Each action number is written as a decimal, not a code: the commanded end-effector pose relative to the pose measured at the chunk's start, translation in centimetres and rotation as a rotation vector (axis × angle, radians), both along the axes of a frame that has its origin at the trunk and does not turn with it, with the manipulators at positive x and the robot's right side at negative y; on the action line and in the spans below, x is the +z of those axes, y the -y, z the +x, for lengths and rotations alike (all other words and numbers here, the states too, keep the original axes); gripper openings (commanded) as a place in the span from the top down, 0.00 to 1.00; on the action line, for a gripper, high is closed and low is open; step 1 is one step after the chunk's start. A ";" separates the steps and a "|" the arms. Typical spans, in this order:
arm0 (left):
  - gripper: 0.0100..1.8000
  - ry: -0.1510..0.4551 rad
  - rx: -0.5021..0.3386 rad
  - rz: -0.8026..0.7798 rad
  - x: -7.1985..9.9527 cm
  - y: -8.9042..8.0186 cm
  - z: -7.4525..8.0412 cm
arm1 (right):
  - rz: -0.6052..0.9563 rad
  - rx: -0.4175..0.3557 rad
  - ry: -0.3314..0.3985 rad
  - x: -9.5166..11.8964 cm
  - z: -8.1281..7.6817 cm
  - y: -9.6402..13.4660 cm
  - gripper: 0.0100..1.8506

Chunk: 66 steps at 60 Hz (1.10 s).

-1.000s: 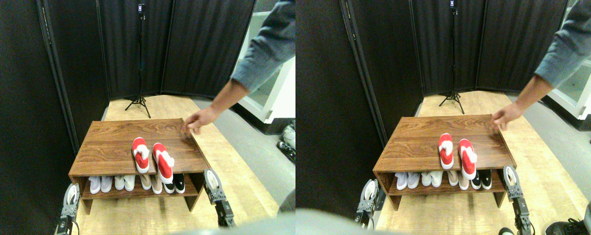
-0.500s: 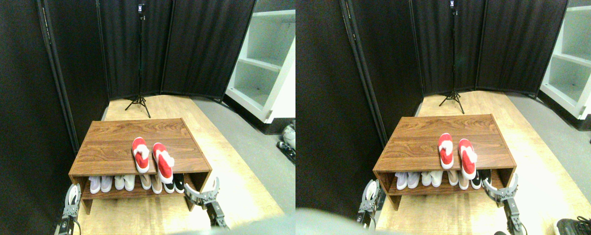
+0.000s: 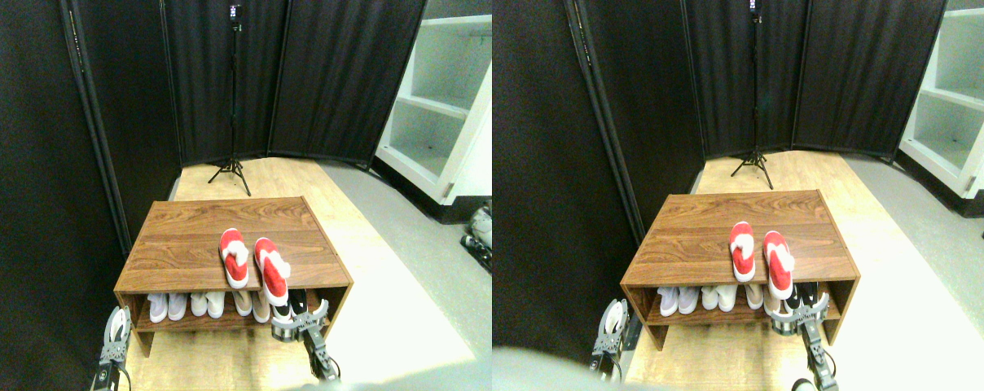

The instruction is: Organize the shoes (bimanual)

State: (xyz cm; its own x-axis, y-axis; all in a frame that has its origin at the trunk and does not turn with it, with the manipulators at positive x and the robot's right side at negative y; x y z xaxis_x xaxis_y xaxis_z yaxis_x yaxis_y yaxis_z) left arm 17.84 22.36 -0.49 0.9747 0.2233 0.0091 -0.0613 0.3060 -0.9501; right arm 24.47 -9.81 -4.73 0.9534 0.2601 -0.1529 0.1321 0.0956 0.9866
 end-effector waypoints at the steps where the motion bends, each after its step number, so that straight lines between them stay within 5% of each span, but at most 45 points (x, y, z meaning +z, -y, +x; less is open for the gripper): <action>1: 1.00 0.038 0.009 0.014 1.0 -0.1 -0.1 | -0.012 -0.001 -0.006 -0.4 0.8 -0.9 0.24; 39: 1.00 0.045 0.020 0.032 1.1 -0.5 -0.8 | -0.116 -0.006 -0.074 -3.8 6.2 -3.0 0.26; 52: 1.00 0.048 0.027 0.036 1.0 -0.6 -0.8 | -0.118 0.003 -0.078 -3.8 6.5 -2.9 0.28; 66: 1.00 0.054 0.028 0.034 0.8 -0.4 -0.8 | -0.074 0.039 -0.033 -2.2 4.8 -2.7 0.28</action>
